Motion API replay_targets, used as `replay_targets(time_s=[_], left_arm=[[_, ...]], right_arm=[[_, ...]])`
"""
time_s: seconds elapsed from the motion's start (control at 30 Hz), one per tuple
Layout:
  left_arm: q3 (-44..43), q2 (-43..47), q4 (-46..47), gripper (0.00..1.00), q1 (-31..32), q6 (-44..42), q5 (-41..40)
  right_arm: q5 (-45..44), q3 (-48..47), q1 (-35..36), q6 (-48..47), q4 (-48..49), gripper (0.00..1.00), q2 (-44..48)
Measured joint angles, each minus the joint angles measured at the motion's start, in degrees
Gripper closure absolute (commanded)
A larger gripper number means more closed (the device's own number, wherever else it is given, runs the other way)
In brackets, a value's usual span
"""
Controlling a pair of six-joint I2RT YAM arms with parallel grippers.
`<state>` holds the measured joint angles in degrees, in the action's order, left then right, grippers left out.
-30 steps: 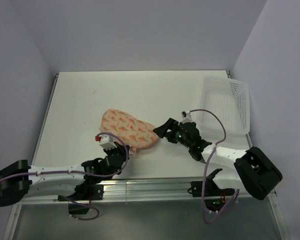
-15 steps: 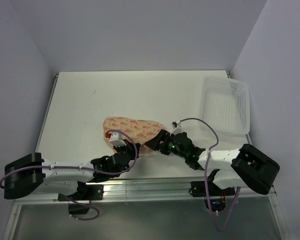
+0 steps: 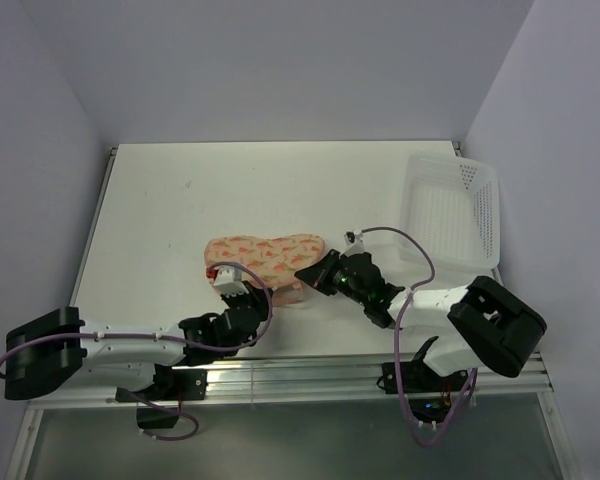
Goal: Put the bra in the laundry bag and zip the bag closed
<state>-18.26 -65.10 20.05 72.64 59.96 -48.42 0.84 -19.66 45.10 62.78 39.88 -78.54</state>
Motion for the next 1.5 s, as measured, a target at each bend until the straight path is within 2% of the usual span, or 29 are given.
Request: replay_targets(time_s=[0.27,0.47,0.53,0.57,0.63,0.7,0.87,1.0,1.17,1.4,1.5], left_arm=[[2.4,9.6,-14.9,1.0,0.0,8.0,-5.9],[4.0,17.0,-27.7,1.0,0.0,15.2,-9.0],[4.4,18.2,-28.3,1.0,0.0,15.4,-9.0],[4.5,18.4,-28.0,1.0,0.1,14.5,-8.9],[4.7,17.6,-26.2,1.0,0.4,12.8,-8.7],[4.6,15.1,-23.0,1.0,1.2,11.0,-8.4],[2.0,6.4,-15.6,1.0,3.0,6.9,-7.3],[-1.2,2.0,-8.4,1.0,3.2,4.1,-6.0],[-2.6,-0.1,-3.1,1.0,3.2,2.2,-4.5],[-2.6,-0.3,-2.3,1.0,3.4,2.3,-3.2],[-2.6,-0.3,-2.2,1.0,3.4,2.4,-2.8]], right_arm=[[6.0,0.2,-9.7,-2.5,-1.0,1.0,1.3],[7.2,-3.7,-14.6,-6.8,-7.1,0.99,-0.7],[8.2,-6.7,-14.9,-8.2,-9.3,0.71,-2.5],[8.5,-8.0,-14.9,-8.6,-9.9,0.42,-3.3],[8.4,-10.0,-14.8,-9.9,-11.0,0.23,-3.9],[7.7,-10.4,-13.9,-11.1,-11.2,0.14,-3.2],[4.9,-5.1,-9.0,-11.7,-12.3,0.14,4.8],[2.8,0.6,-3.7,-10.2,-11.0,0.18,10.1],[3.4,2.8,3.7,-5.4,-5.4,0.28,5.9],[3.4,2.5,4.4,-2.4,0.0,0.31,3.0],[3.1,1.6,4.5,-1.7,1.3,0.39,1.9]])
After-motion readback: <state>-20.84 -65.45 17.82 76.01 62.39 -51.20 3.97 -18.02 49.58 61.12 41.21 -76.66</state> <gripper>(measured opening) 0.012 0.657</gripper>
